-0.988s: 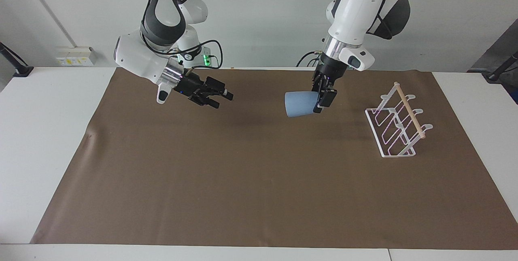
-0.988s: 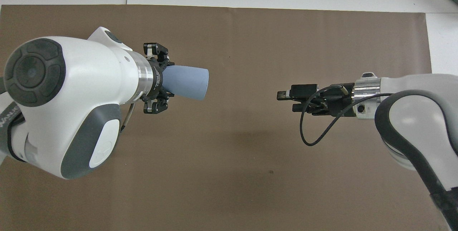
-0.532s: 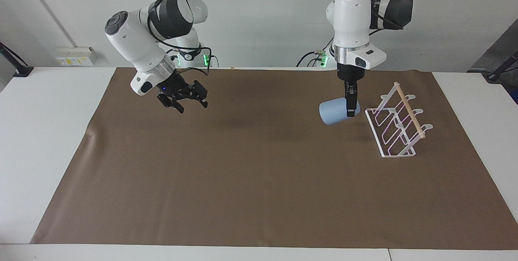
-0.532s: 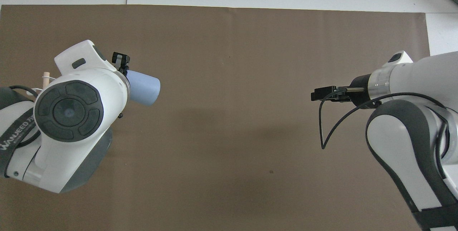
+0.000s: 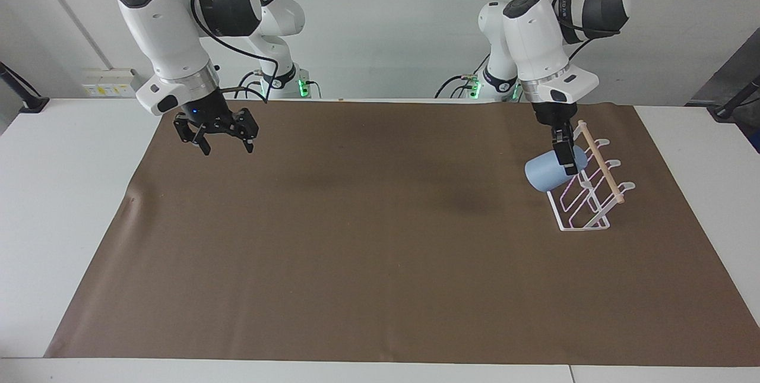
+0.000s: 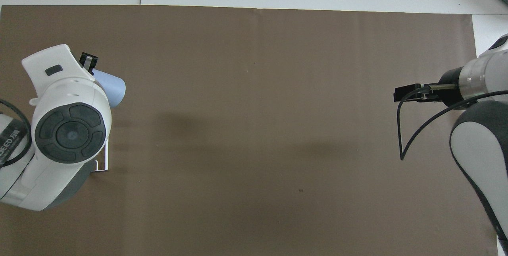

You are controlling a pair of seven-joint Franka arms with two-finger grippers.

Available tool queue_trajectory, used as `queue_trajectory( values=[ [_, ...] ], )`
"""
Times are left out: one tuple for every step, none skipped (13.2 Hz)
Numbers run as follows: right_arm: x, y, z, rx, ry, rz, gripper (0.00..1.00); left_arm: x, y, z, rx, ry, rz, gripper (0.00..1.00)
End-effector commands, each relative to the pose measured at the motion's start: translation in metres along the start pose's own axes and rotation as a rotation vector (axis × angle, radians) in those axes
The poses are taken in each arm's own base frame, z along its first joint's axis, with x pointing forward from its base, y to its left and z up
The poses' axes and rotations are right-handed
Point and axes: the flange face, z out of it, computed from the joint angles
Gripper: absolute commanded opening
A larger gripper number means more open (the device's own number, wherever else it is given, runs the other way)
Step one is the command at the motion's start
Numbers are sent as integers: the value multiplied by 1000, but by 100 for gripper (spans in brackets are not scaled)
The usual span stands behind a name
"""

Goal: Hang cup on cup holder
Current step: 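Carry the cup to the rack while the right gripper withdraws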

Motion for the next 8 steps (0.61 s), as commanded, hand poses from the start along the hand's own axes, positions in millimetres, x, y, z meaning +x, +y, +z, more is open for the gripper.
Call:
queue_trajectory(
  values=[
    [-1,15,-49,-23,-1,52,100,6,-16,21,0,82,68,0],
    [-2,17,-58,-25,-8,59,100,10,-19,27,11,92,68,0],
    [-4,21,-61,-34,-23,64,100,13,-22,33,21,99,67,0],
    [-6,21,-60,-40,-35,62,100,17,-24,37,24,109,70,0],
    [-8,19,-60,-47,-47,58,100,19,-27,41,28,124,80,0],
    [-9,19,-60,-53,-53,56,100,13,-31,47,35,130,98,0],
    [-9,19,-60,-53,-51,56,100,7,-37,55,42,153,128,0],
    [-9,21,-60,-53,-43,59,100,1,-43,61,47,163,149,0]
  ],
)
